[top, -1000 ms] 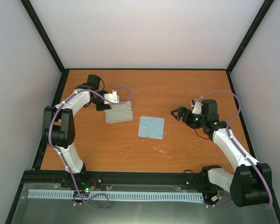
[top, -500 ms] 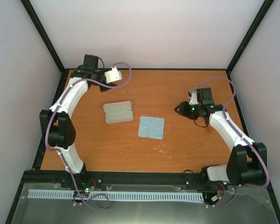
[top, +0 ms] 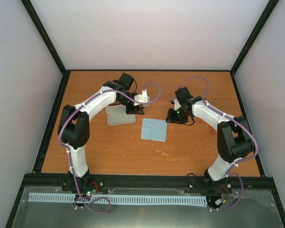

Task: Organize the sunglasses
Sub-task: Fold the glasses cleaning cloth at the center of the board.

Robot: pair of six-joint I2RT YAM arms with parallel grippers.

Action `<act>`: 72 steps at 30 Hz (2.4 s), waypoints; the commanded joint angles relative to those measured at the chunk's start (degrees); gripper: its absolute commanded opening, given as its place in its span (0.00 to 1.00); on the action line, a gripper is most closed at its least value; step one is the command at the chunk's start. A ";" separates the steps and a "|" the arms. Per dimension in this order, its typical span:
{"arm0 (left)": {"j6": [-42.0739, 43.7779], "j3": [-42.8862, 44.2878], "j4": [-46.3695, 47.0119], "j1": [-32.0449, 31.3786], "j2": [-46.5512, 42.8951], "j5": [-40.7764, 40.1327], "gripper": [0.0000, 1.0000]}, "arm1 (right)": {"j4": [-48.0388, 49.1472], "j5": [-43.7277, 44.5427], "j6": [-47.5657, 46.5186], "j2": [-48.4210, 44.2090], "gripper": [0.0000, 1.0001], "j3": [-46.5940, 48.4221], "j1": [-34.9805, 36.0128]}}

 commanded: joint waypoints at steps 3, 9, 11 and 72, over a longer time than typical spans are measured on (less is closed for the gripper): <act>-0.38 -0.15 -2.05 -0.48 4.22 -1.73 0.33 | -2.02 3.70 -1.92 3.24 0.35 3.86 0.50; -2.68 2.73 -2.63 -1.91 8.57 -2.68 0.30 | -1.94 4.58 -1.85 6.66 0.33 5.63 0.89; -3.04 2.11 -1.77 -2.43 8.99 -3.85 0.30 | -2.44 5.45 -1.94 7.75 0.33 6.44 1.25; -8.00 3.07 4.33 -3.17 17.09 -8.85 0.24 | -2.88 7.94 -1.70 19.18 0.03 11.27 4.63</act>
